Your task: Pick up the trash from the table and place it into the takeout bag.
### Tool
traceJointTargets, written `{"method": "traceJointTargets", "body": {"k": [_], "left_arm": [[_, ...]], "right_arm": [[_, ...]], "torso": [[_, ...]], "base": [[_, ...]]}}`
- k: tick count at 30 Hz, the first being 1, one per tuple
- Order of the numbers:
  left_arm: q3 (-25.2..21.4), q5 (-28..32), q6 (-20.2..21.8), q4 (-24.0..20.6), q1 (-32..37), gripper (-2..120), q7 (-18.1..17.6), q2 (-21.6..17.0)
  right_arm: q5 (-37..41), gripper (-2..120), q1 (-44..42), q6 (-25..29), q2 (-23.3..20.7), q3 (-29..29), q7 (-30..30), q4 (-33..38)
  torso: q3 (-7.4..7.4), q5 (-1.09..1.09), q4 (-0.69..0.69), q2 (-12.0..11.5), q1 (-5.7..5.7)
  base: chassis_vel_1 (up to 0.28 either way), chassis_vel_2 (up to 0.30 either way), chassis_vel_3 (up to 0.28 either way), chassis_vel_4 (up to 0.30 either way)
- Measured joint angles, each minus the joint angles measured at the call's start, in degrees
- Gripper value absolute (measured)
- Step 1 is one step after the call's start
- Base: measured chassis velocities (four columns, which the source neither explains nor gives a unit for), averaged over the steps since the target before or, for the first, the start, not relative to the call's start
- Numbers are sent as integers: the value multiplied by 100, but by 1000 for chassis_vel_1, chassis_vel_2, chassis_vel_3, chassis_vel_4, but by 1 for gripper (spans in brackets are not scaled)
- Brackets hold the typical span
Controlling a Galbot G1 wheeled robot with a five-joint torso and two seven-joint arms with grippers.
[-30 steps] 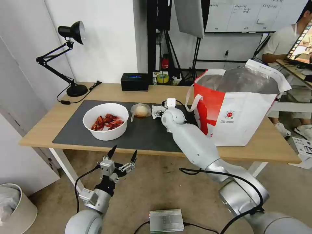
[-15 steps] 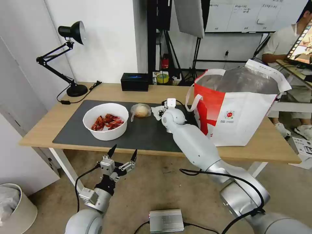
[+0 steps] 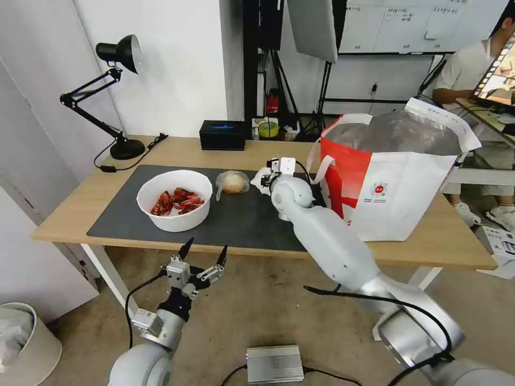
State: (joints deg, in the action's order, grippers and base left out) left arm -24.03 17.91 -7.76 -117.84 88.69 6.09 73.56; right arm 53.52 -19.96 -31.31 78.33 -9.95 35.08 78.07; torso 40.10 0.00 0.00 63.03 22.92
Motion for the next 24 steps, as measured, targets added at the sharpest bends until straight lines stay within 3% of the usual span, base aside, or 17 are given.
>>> {"method": "traceJointTargets", "body": {"k": [1, 4, 5, 12, 17, 20, 21, 24], "left_arm": [[0, 0, 0, 0, 0, 100, 0, 0], [-30, -4, -11, -51, 82, 100, -4, 22], [-30, -4, -11, -51, 82, 100, -4, 22], [-56, -35, -10, -115, 182, 100, -12, 13], [-64, -66, -3, -118, 198, 100, -12, 13], [-64, -104, -3, -119, 225, 100, -12, 13], [-64, -104, -3, -119, 225, 100, -12, 13], [-43, -118, 0, -132, 214, 100, -14, 1]], "right_arm": [[0, 0, 0, 0, 0, 0, 0, 0], [79, 0, -662, -10, -539, -8, 195, 1442], [79, 0, -662, -10, -539, -8, 195, 1442], [-138, 0, -1656, 58, -1238, 325, 55, 3208], [-326, 0, -1796, 198, -1564, 645, -108, 3775], [-164, 0, -1629, 246, -2030, 1096, -133, 4206], [-164, 0, -1629, 246, -2030, 1096, -133, 4206], [225, 0, -1208, 250, -2568, 1561, -118, 4237]], "torso": [[0, 0, 0, 0, 0], [0, 0, 0, 0, 0], [0, 0, 0, 0, 0], [0, 1, -1, 1, -1], [0, 1, -1, 1, 0], [0, 2, 0, 1, -1], [0, 2, 0, 1, -1], [0, 2, -1, 1, -1]], "base": [[0, 0, 0, 0], [0, 0, 0, 0], [0, 0, 0, 0], [0, 0, 0, 0], [0, 0, 0, 0], [0, 0, 0, 0], [0, 0, 0, 0], [0, 0, 0, 0]]}}
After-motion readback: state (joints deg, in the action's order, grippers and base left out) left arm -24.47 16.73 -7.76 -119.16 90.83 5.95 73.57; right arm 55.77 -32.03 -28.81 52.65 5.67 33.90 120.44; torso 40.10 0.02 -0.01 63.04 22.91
